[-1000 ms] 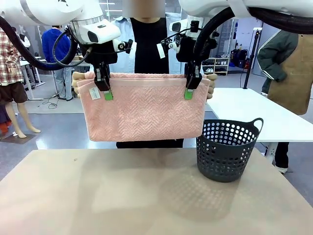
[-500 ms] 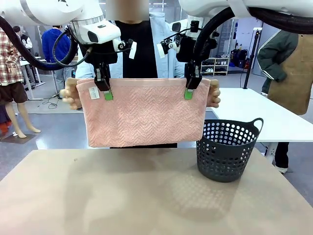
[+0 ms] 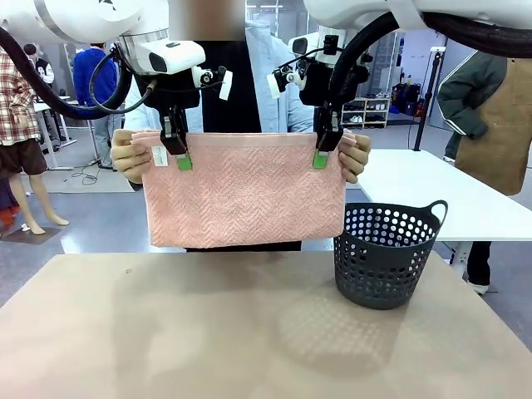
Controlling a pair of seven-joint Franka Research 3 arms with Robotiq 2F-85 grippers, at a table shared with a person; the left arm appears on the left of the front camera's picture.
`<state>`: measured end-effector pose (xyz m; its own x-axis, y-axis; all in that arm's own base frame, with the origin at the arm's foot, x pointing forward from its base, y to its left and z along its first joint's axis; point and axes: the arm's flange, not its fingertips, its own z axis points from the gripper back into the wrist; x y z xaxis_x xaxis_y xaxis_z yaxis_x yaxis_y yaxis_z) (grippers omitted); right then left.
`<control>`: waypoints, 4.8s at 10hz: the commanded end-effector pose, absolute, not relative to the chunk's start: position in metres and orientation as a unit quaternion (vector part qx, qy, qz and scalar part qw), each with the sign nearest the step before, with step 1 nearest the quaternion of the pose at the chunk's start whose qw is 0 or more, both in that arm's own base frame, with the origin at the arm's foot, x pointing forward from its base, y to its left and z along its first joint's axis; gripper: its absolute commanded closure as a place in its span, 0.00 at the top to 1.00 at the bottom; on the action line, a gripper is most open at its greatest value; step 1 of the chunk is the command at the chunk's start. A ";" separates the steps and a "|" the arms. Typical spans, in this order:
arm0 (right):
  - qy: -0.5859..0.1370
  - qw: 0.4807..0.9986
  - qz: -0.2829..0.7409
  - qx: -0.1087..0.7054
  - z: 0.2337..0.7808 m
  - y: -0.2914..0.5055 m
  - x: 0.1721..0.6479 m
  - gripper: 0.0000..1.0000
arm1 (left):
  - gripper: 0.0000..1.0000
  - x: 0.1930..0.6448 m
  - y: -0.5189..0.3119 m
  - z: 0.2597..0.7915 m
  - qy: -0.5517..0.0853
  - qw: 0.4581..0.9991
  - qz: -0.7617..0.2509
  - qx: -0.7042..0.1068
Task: Fold the towel.
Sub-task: Release the end of the 100 cm Hotel Towel you were holding, then pick up the 100 cm Hotel Towel and place it on the left side of the table.
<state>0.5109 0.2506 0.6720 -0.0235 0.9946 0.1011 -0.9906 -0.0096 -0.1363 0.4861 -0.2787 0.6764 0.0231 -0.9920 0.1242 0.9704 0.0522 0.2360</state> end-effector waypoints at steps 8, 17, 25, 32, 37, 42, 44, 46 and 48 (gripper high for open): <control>-0.093 0.699 0.709 -0.006 0.681 0.245 0.507 0.58 | 0.69 0.485 -0.278 0.685 -0.146 0.719 -0.678 0.042; -0.208 0.767 0.579 0.184 0.755 0.087 0.468 1.00 | 1.00 0.430 -0.172 0.789 -0.288 0.794 -0.534 -0.035; -0.292 0.795 0.454 0.277 0.728 -0.036 0.387 1.00 | 1.00 0.359 0.034 0.767 -0.367 0.881 -0.291 -0.069; -0.351 0.840 0.380 0.162 0.728 -0.039 0.342 1.00 | 1.00 0.345 0.043 0.760 -0.348 0.895 -0.271 -0.065; -0.352 0.830 0.399 0.169 0.735 -0.049 0.345 1.00 | 1.00 0.350 0.050 0.766 -0.349 0.891 -0.282 -0.075; -0.352 0.830 0.399 0.169 0.735 -0.049 0.345 1.00 | 1.00 0.350 0.050 0.766 -0.349 0.891 -0.282 -0.075; -0.352 0.830 0.399 0.169 0.735 -0.049 0.345 1.00 | 1.00 0.350 0.050 0.766 -0.349 0.891 -0.282 -0.075; -0.352 0.830 0.399 0.169 0.735 -0.049 0.345 1.00 | 1.00 0.350 0.050 0.766 -0.349 0.891 -0.282 -0.075; -0.352 0.830 0.399 0.169 0.735 -0.049 0.345 1.00 | 1.00 0.350 0.050 0.766 -0.349 0.891 -0.282 -0.075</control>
<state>0.3449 -0.0492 0.7330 0.4224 0.5465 0.7231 -0.7900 0.6130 -0.0018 0.3489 0.0506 0.7648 0.5956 -0.4529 0.6635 0.5589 0.8268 0.0627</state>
